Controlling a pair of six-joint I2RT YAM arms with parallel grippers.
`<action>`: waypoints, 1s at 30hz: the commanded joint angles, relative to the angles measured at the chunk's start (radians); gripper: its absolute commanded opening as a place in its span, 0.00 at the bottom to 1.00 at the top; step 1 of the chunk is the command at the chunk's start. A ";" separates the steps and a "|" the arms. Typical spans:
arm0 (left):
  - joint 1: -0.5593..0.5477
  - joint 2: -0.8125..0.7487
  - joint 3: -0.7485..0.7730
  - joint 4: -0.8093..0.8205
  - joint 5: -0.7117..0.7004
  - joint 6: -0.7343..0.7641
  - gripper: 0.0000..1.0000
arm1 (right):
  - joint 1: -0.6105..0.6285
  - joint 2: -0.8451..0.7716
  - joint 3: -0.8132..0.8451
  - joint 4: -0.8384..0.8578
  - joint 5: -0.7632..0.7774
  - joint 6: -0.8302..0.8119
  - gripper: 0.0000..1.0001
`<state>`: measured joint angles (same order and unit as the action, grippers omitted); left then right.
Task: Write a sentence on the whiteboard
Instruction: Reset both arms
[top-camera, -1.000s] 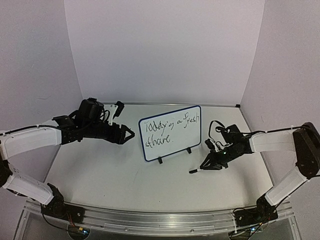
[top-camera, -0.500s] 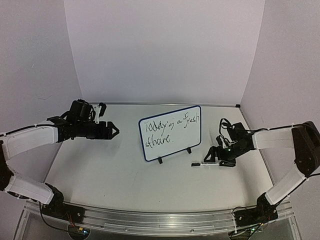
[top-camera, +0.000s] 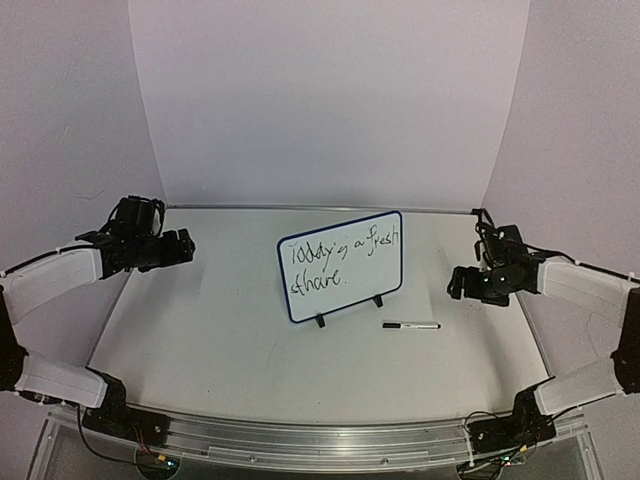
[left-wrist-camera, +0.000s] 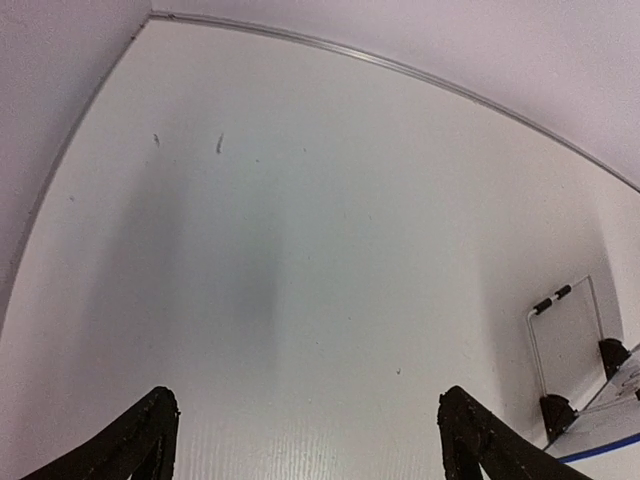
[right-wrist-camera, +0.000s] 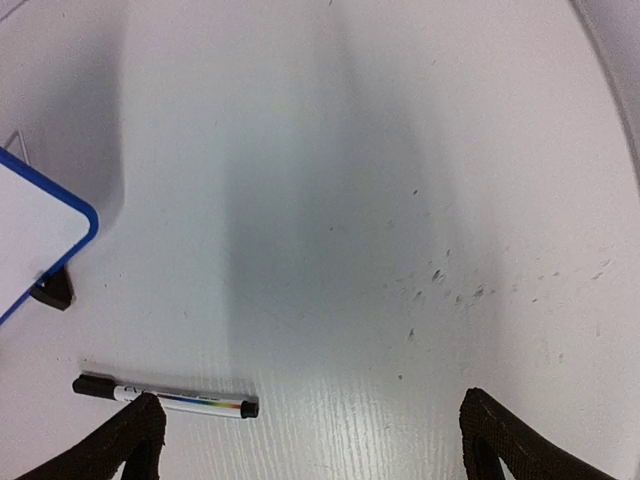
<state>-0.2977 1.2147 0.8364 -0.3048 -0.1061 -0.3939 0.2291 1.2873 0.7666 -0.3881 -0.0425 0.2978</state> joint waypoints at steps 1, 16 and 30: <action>0.003 -0.108 0.006 0.079 -0.197 0.017 0.91 | -0.007 -0.173 -0.024 0.115 0.192 -0.045 0.98; 0.003 -0.257 -0.388 0.594 -0.557 0.263 0.97 | -0.007 -0.607 -0.597 0.837 0.456 -0.216 0.98; 0.003 -0.283 -0.506 0.646 -0.596 0.236 0.99 | -0.007 -0.646 -0.653 0.845 0.497 -0.239 0.98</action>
<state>-0.2974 0.9500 0.3359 0.2768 -0.6465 -0.1560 0.2249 0.6448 0.1165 0.4129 0.4313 0.0703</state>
